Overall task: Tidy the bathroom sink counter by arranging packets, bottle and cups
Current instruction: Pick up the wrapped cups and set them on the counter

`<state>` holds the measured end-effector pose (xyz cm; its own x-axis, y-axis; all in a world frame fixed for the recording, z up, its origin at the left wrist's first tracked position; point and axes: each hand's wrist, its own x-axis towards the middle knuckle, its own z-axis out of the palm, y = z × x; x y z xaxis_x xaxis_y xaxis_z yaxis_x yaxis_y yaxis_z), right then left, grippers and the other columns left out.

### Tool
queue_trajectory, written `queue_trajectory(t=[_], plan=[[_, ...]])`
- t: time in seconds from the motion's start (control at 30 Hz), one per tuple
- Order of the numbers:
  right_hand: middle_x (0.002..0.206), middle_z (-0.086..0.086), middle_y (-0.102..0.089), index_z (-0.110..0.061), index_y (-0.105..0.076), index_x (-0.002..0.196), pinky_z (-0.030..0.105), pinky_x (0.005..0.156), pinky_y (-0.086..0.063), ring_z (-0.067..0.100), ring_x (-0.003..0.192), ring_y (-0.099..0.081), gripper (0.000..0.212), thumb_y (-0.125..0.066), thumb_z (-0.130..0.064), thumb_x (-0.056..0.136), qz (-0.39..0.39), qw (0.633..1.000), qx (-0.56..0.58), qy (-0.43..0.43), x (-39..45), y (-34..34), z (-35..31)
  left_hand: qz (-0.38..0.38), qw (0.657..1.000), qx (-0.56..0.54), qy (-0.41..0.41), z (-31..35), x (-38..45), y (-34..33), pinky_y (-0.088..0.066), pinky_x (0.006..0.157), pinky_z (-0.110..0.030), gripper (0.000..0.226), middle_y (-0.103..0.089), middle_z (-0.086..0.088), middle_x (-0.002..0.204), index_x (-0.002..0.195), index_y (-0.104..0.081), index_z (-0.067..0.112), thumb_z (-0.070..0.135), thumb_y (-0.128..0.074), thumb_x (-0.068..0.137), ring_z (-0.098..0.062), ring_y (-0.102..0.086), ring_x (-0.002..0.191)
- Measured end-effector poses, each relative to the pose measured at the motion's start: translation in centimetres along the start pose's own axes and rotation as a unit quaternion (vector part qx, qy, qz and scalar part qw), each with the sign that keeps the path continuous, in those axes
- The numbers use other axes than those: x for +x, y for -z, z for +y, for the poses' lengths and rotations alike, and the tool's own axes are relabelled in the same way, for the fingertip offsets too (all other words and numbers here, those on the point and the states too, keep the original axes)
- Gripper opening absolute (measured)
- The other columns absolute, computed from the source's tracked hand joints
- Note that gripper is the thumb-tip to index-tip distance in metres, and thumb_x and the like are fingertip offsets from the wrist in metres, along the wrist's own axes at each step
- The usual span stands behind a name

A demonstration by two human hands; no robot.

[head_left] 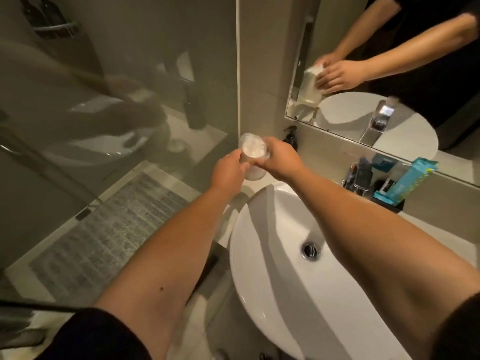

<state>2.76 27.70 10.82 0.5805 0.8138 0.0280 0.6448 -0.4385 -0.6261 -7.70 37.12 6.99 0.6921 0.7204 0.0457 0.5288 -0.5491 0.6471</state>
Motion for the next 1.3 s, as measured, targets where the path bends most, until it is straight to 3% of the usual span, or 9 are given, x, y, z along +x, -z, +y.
queue_trajectory(t=[0.17,0.3,0.4,0.57,0.67,0.77,1.13,1.3], plan=[[0.096,-0.001,-0.062,-0.018,-0.064,0.108,0.034,0.072,-0.045,0.018,0.085,-0.055,0.051,-0.077,-0.050,0.071,0.025,0.999,0.039,-0.026,-4.4,1.2,-1.8,-0.019,0.999,0.013,-0.037,1.0,-2.8,1.2,-0.049,0.090,-0.042,0.028,-0.066,-0.008,0.113,0.120,-0.058,0.014,0.020,-0.052,0.093,-0.029,-0.060,0.103],[0.107,0.006,-0.067,-0.014,-0.062,0.115,0.033,0.073,-0.043,0.025,0.096,-0.060,0.049,-0.076,-0.040,0.075,0.042,0.996,0.028,-0.072,-8.2,0.8,-2.2,-0.054,0.996,0.004,-0.068,0.6,-5.2,0.7,-0.050,0.086,-0.041,0.026,-0.067,-0.008,0.109,0.118,-0.057,0.013,0.019,-0.050,0.094,-0.027,-0.061,0.097],[0.104,0.010,-0.069,-0.010,-0.064,0.108,0.037,0.077,-0.047,0.029,0.096,-0.063,0.041,-0.076,-0.033,0.076,0.054,0.993,0.033,-0.103,-11.3,0.2,-2.4,-0.086,0.991,0.009,-0.106,0.2,-7.1,0.2,-0.049,0.085,-0.040,0.026,-0.067,-0.006,0.109,0.119,-0.057,0.014,0.020,-0.051,0.094,-0.027,-0.061,0.098],[0.115,0.008,-0.067,-0.012,-0.059,0.119,0.035,0.082,-0.047,0.027,0.103,-0.061,0.050,-0.074,-0.038,0.079,0.084,0.981,0.017,-0.176,-16.0,-0.5,-1.3,-0.132,0.976,0.023,-0.173,0.7,-9.9,-1.6,-0.050,0.083,-0.038,0.026,-0.068,-0.005,0.112,0.120,-0.058,0.017,0.023,-0.051,0.095,-0.027,-0.062,0.098],[0.114,0.009,-0.068,-0.013,-0.061,0.117,0.036,0.083,-0.048,0.028,0.102,-0.062,0.044,-0.072,-0.035,0.081,0.104,0.972,0.015,-0.212,-18.9,0.3,-0.1,-0.165,0.966,0.004,-0.199,2.1,-11.5,-3.7,-0.047,0.080,-0.033,0.026,-0.068,-0.004,0.113,0.120,-0.059,0.019,0.024,-0.052,0.095,-0.025,-0.062,0.099],[0.115,0.009,-0.067,-0.013,-0.062,0.117,0.033,0.079,-0.045,0.028,0.103,-0.061,0.040,-0.070,-0.034,0.084,0.129,0.958,0.006,-0.255,-21.5,1.5,1.5,-0.194,0.951,-0.015,-0.240,4.2,-12.8,-5.9,-0.047,0.079,-0.033,0.027,-0.068,-0.003,0.113,0.121,-0.059,0.018,0.025,-0.052,0.095,-0.024,-0.062,0.100],[0.120,0.008,-0.065,-0.014,-0.056,0.125,0.039,0.091,-0.049,0.028,0.108,-0.060,0.051,-0.074,-0.029,0.080,0.208,0.914,0.009,-0.348,-27.0,6.6,11.4,-0.267,0.904,-0.025,-0.332,13.2,-14.0,-15.6,-0.049,0.085,-0.037,0.033,-0.067,-0.006,0.118,0.126,-0.057,0.019,0.032,-0.052,0.096,-0.027,-0.062,0.106],[0.120,0.006,-0.065,-0.014,-0.056,0.125,0.030,0.086,-0.046,0.024,0.108,-0.060,0.049,-0.073,-0.020,0.079,0.226,0.907,0.029,-0.355,-27.4,9.5,17.1,-0.281,0.892,-0.023,-0.354,17.3,-13.1,-20.2,-0.049,0.083,-0.037,0.030,-0.068,-0.006,0.115,0.122,-0.058,0.018,0.029,-0.053,0.095,-0.026,-0.062,0.104]])
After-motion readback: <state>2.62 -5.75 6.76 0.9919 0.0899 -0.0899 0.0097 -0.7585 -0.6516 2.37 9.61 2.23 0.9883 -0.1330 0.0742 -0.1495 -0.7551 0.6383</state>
